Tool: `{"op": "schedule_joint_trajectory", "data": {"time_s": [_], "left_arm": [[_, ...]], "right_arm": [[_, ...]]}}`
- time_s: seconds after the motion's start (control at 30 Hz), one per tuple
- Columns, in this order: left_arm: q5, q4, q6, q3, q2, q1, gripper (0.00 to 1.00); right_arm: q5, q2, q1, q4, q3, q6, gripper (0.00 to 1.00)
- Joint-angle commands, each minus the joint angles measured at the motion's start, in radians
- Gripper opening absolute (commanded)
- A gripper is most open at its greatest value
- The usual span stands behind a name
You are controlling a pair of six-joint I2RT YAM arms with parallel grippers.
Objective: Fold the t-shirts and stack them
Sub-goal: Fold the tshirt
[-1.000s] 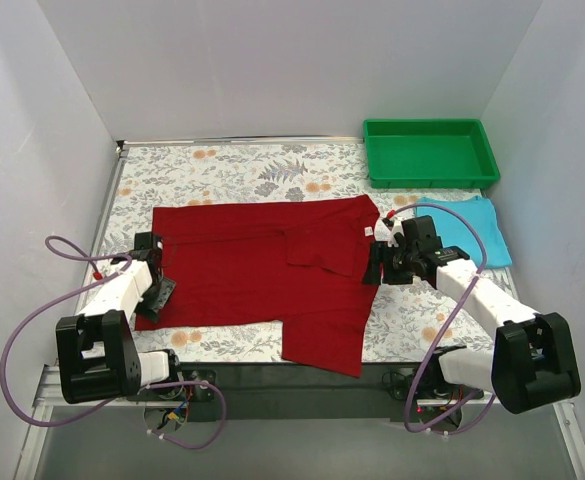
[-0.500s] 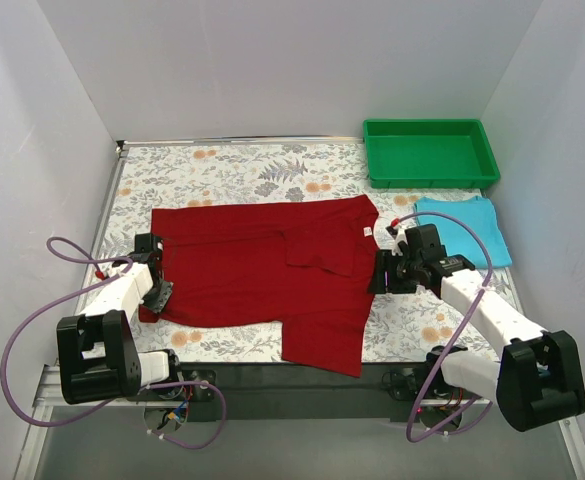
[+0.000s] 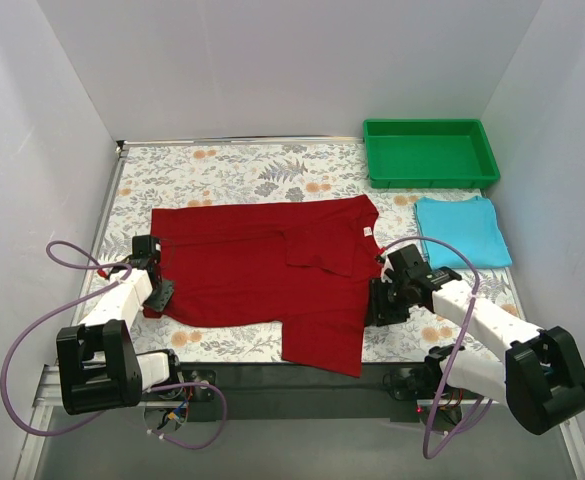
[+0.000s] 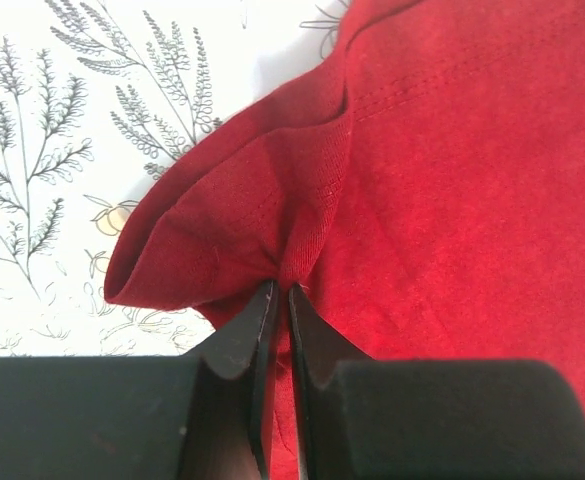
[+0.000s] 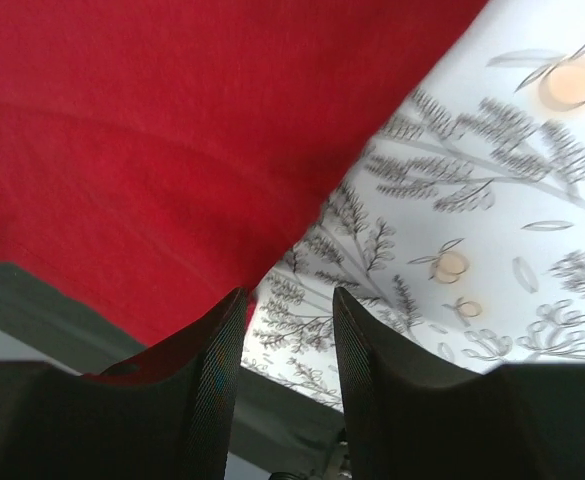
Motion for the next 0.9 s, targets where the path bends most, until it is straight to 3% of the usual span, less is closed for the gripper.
{"op": "schedule_joint_trajectory", "data": {"time_s": [0.0, 0.5, 0.87], "left_arm": [[0.048, 0.045, 0.018, -0.017, -0.019, 0.002, 0.08], [0.062, 0.06, 0.032, -0.022, -0.036, 0.002, 0.08], [0.064, 0.06, 0.034, -0.024, -0.046, 0.002, 0.08]], "right_arm": [[-0.028, -0.006, 0.037, 0.022, -0.023, 0.085, 0.4], [-0.105, 0.087, 0.108, 0.08, -0.003, 0.107, 0.4], [-0.028, 0.12, 0.108, 0.088, 0.0, 0.121, 0.4]]}}
